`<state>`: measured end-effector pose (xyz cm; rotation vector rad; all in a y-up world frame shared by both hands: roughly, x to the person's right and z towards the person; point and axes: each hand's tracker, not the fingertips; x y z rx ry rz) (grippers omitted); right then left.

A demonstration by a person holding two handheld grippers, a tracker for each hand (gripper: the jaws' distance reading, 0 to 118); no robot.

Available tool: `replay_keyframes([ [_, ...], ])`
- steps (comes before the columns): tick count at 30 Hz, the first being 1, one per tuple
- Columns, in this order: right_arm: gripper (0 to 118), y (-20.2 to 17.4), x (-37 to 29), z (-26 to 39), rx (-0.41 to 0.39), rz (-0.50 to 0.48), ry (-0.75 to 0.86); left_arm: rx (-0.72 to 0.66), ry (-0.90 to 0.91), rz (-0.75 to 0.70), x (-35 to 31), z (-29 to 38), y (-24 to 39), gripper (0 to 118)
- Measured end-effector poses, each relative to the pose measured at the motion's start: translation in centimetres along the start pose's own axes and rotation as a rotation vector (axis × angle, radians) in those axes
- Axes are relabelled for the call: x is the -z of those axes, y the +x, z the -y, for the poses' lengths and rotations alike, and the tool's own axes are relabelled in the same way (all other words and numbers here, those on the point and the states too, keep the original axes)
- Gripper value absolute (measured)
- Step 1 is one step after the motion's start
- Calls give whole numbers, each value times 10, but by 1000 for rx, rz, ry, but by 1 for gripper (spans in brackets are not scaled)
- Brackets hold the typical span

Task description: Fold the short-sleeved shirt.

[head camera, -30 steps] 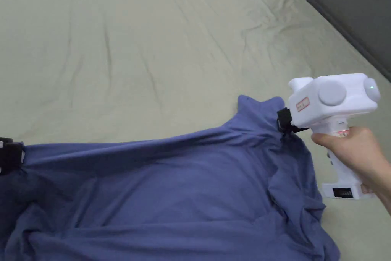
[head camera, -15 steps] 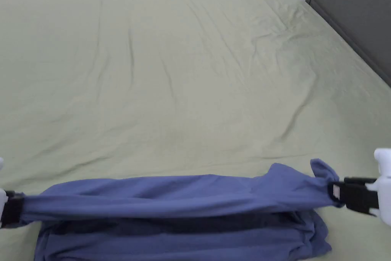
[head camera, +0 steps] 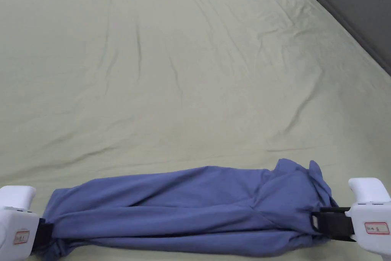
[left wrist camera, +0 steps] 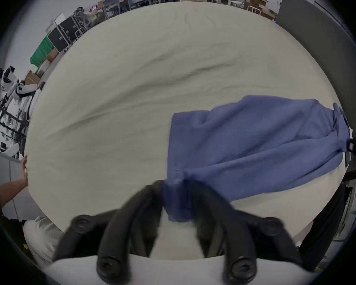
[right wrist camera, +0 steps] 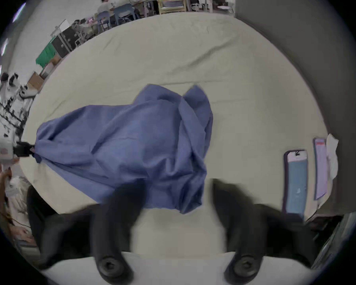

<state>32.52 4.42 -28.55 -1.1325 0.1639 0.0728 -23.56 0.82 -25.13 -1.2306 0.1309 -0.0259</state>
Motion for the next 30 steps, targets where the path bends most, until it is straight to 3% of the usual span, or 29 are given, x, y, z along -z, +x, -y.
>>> replay_keyframes([
  [1, 105, -5, -5, 0, -24, 12, 23, 6, 22, -17, -8, 2, 0, 59],
  [5, 105, -33, -50, -5, -28, 8, 175, -9, 210, 15, -65, 3, 2, 71],
  [11, 102, -86, -106, -1, -42, -18, 372, 51, 571, -130, -177, 20, 14, 72],
  [12, 82, -93, -109, 3, -76, -24, 400, 0, 616, -104, -188, 29, 13, 52],
  [13, 43, -98, -110, 5, -81, -20, 416, -38, 602, -34, -191, 29, 9, 1],
  [14, 6, -101, -108, 7, -72, -19, 407, -69, 594, 53, -191, 29, 2, 0],
  [16, 4, -104, -106, 11, -55, -39, 427, -136, 510, 146, -175, 20, 1, 0],
  [18, 4, -104, -101, 10, -48, -91, 389, -75, 538, 23, -169, 25, 1, 0],
  [20, 4, -105, -99, 11, -22, -123, 396, -57, 507, 38, -165, 23, -11, 0],
  [22, 4, -102, -93, 10, 3, -171, 371, -92, 483, 171, -153, 24, -26, 0],
  [25, 4, -104, -87, 9, 1, -185, 345, -224, 445, 509, -117, 24, -73, 2],
  [26, 4, -103, -81, 10, -6, -188, 338, -303, 437, 758, -91, 25, -87, 28],
  [27, 4, -105, -77, 9, -14, -195, 320, -336, 435, 884, -66, 27, -101, 87],
  [28, 4, -107, -74, 8, -13, -200, 305, -376, 398, 981, -49, 27, -112, 103],
  [29, 4, -109, -70, 7, -12, -210, 288, -455, 304, 1038, -29, 27, -121, 103],
  [30, 4, -114, -68, 7, -12, -215, 275, -529, 239, 993, -16, 35, -124, 103],
])
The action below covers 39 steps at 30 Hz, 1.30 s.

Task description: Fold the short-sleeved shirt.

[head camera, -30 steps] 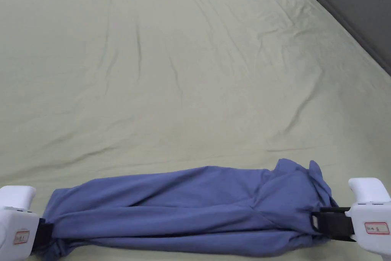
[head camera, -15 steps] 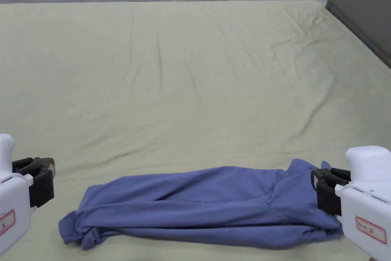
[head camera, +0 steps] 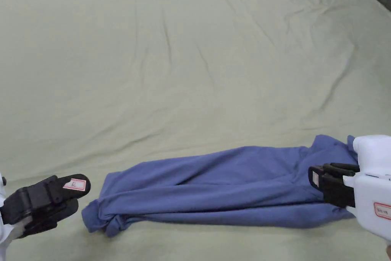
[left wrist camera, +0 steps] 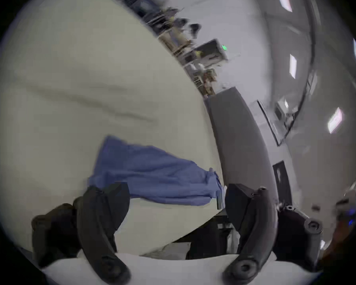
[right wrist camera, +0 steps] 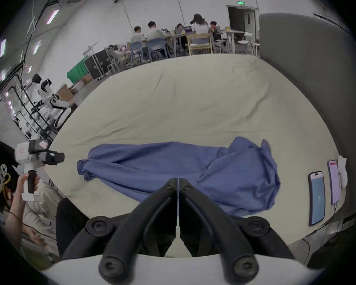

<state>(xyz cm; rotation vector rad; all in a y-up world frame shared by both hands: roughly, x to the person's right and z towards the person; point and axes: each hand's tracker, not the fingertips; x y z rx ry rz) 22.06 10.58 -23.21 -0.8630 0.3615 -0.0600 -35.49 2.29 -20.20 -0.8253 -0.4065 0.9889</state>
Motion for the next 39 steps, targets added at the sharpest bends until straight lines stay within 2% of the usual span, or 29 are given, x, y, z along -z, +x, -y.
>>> replay_keyframes([
  [4, 4, -6, 20, 3, 14, -18, -47, -26, -2, -198, 7, 3, -42, 103],
  [6, 4, -10, 32, 4, 17, -31, -76, -83, -64, -160, 32, 9, -55, 103],
  [10, 4, -14, 51, 4, 39, -60, -109, -65, -184, -29, 104, 22, -57, 104],
  [13, 4, -17, 59, 3, 45, -82, -116, -73, -67, 65, 121, 16, -52, 107],
  [14, 4, -19, 62, 3, 45, -84, -118, -140, -26, 89, 119, 17, -55, 96],
  [15, 4, -19, 63, 2, 44, -88, -120, -168, 8, 136, 116, 16, -57, 8],
  [17, 4, -19, 63, 3, 38, -95, -126, -221, 94, 75, 98, 11, -67, 8],
  [19, 4, -19, 62, 1, 16, -86, -128, -160, 10, 32, 81, 9, -62, 8],
  [21, 4, -19, 59, 0, 9, -82, -125, -58, -5, -78, 56, 8, -56, 8],
  [24, 4, -15, 53, -2, 12, -86, -111, -20, 50, -145, 16, 5, -45, 8],
  [26, 4, -13, 51, -2, 12, -88, -105, 33, 81, -337, -8, 0, -29, 8],
  [28, 4, -9, 48, -1, 9, -87, -99, 145, 113, -520, -21, -4, -2, 8],
  [30, 4, -6, 46, 0, 9, -84, -95, 344, 77, -757, -11, -2, 43, 8],
  [32, 4, -2, 42, 2, 20, -87, -85, 373, 29, -874, 8, 2, 71, 8],
  [34, 4, 3, 38, 4, 41, -100, -76, 525, -5, -942, 39, 15, 98, 8],
  [35, 4, 5, 35, 5, 44, -102, -71, 659, -68, -1007, 65, 25, 113, 8],
  [37, 4, 9, 32, 7, 46, -98, -66, 803, -192, -1059, 104, 39, 117, 8],
  [39, 4, 15, 28, 10, 54, -90, -60, 770, -193, -893, 144, 59, 122, 8],
])
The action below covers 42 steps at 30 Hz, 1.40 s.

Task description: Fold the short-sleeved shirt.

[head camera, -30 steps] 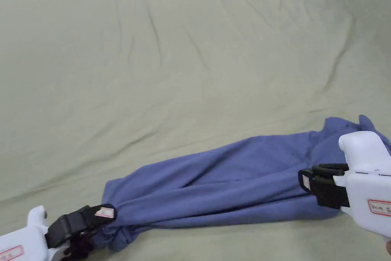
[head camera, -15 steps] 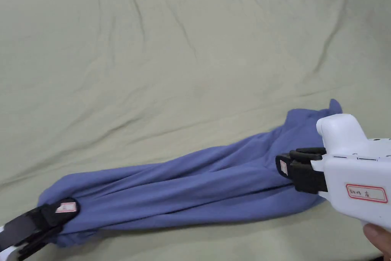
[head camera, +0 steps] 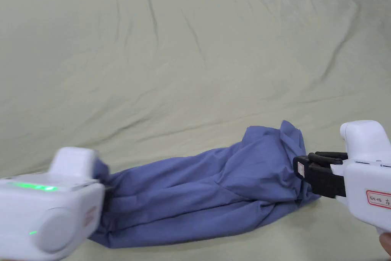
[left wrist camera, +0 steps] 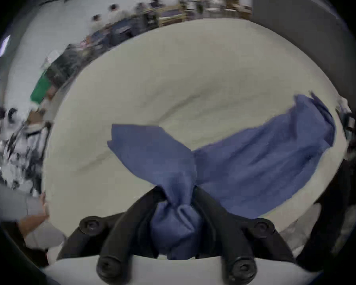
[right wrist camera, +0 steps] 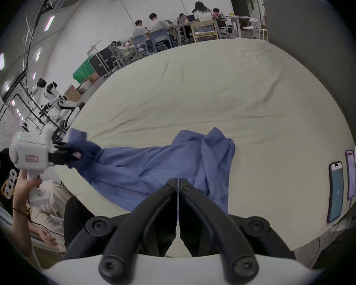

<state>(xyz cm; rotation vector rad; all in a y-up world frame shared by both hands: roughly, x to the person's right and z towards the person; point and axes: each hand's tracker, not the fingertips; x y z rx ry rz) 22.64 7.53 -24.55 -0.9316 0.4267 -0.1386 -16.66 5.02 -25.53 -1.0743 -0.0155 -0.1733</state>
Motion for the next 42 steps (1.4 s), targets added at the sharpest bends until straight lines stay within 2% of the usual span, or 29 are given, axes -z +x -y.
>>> replay_keyframes([
  [1, 4, 4, -2, 2, 6, -1, 2, 8, -27, 89, 7, -6, 22, 8],
  [2, 4, 7, -3, 3, 15, -2, 2, 104, -76, 106, 13, -12, 39, 8],
  [5, 4, 16, -9, 8, 34, 8, 3, 94, -115, 266, 39, -22, 76, 10],
  [6, 4, 19, -10, 10, 42, 13, 1, 74, -149, 314, 47, -23, 82, 25],
  [7, 4, 21, -11, 11, 48, 14, 0, 29, -163, 391, 55, -24, 82, 55],
  [8, 4, 23, -11, 11, 54, 14, -1, -8, -185, 473, 60, -23, 77, 76],
  [9, 4, 25, -11, 12, 59, 15, -3, -80, -213, 585, 57, -21, 70, 78],
  [11, 4, 26, -11, 11, 57, 13, -5, -163, -180, 605, 37, -18, 49, 78],
  [14, 4, 26, -8, 8, 53, 4, -12, -210, -57, 501, -11, -16, 6, 78],
  [15, 4, 26, -6, 7, 50, 2, -13, -230, -20, 414, -22, -16, -10, 78],
  [16, 4, 25, -5, 7, 48, 0, -15, -249, 0, 350, -26, -16, -19, 75],
  [17, 4, 24, -3, 7, 44, -4, -17, -282, 46, 256, -32, -13, -27, 48],
  [18, 4, 23, -2, 7, 41, -7, -19, -257, 70, 210, -30, -15, -28, 0],
  [19, 4, 22, -1, 7, 38, -8, -23, -199, 32, 201, -18, -18, -21, 0],
  [21, 4, 20, -1, 7, 33, -4, -31, -171, 11, 119, 3, -19, 3, 0],
  [23, 4, 21, -1, 8, 32, 5, -37, -56, -74, 189, 31, -18, 42, 0],
  [27, 4, 27, 1, 11, 42, 22, -56, 98, -110, 265, 65, -19, 131, 0],
  [30, 4, 32, 2, 13, 51, 38, -67, 329, -55, 8, 64, -27, 178, 0],
  [32, 4, 34, 3, 14, 63, 37, -71, 410, -27, 6, 54, -32, 193, 0],
  [33, 4, 34, 4, 14, 68, 35, -72, 413, -19, 43, 45, -34, 196, 0],
  [36, 4, 34, 5, 14, 75, 36, -77, 309, -33, 308, 32, -36, 205, 0],
  [37, 4, 31, 2, 13, 74, 37, -75, 296, -31, 343, 29, -36, 205, 0],
  [40, 4, 29, -6, 12, 70, 35, -68, 174, -14, 477, 18, -39, 177, 0],
  [42, 4, 27, -9, 11, 60, 36, -67, 40, 14, 593, -2, -42, 135, 0],
])
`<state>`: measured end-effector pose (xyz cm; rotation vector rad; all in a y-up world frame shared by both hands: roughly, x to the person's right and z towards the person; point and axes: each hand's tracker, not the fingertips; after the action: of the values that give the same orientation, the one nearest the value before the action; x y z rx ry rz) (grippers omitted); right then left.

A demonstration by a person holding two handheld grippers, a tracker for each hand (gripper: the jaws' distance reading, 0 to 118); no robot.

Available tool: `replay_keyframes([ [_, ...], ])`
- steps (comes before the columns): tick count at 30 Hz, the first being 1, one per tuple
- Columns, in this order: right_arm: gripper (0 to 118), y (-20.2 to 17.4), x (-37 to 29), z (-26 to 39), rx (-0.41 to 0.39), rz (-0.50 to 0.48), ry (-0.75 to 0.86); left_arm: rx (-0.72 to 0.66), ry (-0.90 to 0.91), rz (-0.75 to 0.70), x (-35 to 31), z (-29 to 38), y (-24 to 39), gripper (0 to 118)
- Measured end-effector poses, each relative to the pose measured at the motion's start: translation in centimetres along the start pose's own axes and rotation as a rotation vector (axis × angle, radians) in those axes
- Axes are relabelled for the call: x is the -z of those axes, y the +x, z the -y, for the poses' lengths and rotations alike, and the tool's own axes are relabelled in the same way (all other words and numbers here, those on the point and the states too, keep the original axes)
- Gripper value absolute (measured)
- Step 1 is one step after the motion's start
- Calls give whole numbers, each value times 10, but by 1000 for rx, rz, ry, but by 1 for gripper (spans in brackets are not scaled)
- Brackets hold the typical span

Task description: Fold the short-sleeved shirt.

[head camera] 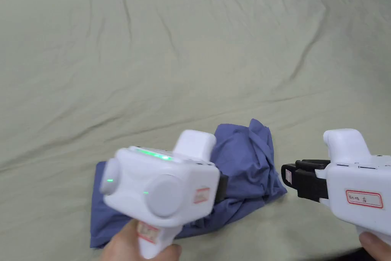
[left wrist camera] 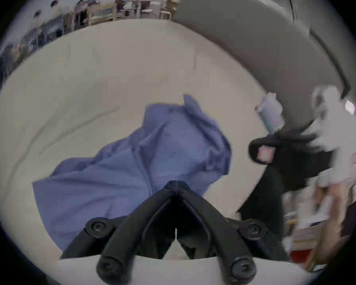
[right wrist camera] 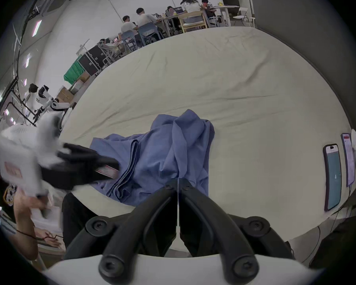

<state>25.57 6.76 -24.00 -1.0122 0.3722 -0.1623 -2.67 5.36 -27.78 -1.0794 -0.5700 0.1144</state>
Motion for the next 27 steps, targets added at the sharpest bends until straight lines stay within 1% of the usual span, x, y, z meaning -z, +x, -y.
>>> replay_keyframes([
  [1, 4, -1, -1, -1, -6, 2, -3, -43, 26, 42, -15, 1, -15, 0],
  [2, 4, -2, -1, -1, -12, 4, -4, -130, 72, 111, -34, 3, -37, 0],
  [3, 4, -2, 0, -1, -15, 5, -4, -187, 114, 203, -53, 8, -60, 4],
  [4, 4, -4, 0, -1, -17, 4, -4, -242, 148, 273, -68, 14, -80, 26],
  [5, 4, -6, 1, -1, -17, -1, -4, -309, 183, 359, -80, 23, -111, 67],
  [6, 4, -7, 1, -1, -14, -11, -5, -372, 154, 418, -87, 34, -139, 100],
  [7, 4, -10, 2, -1, -14, -21, -9, -408, 138, 429, -92, 42, -158, 101],
  [8, 4, -14, 3, -1, -16, -28, -13, -440, 168, 435, -101, 58, -179, 101],
  [10, 4, -22, 6, 0, -29, -35, -23, -456, 205, 369, -112, 82, -218, 101],
  [11, 4, -25, 8, 0, -39, -38, -31, -491, 212, 347, -113, 93, -236, 101],
  [14, 4, -35, 14, 0, -57, -44, -48, -624, 183, 291, -100, 113, -263, 101],
  [15, 4, -38, 16, 0, -61, -49, -53, -647, 167, 367, -87, 116, -266, 101],
  [17, 4, -43, 20, -1, -61, -60, -61, -658, 138, 413, -57, 113, -257, 101],
  [19, 4, -47, 23, -2, -61, -75, -66, -661, 80, 455, -18, 106, -242, 101],
  [20, 4, -49, 24, -3, -59, -79, -67, -655, 40, 499, 5, 103, -231, 101],
  [21, 4, -50, 25, -3, -58, -83, -68, -656, 115, 537, 17, 101, -220, 103],
  [22, 4, -51, 25, -4, -58, -84, -68, -645, 165, 529, 9, 97, -214, 103],
  [23, 4, -51, 25, -5, -60, -83, -70, -661, 180, 536, 7, 96, -211, 89],
  [24, 4, -52, 24, -5, -69, -78, -70, -680, 189, 572, 6, 98, -211, 20],
  [25, 4, -52, 23, -6, -78, -75, -70, -687, 182, 534, 6, 98, -211, 13],
  [26, 4, -52, 22, -7, -86, -76, -69, -723, 206, 465, -1, 103, -213, 13],
  [27, 4, -52, 21, -8, -91, -79, -70, -672, 168, 445, -9, 103, -216, 13],
])
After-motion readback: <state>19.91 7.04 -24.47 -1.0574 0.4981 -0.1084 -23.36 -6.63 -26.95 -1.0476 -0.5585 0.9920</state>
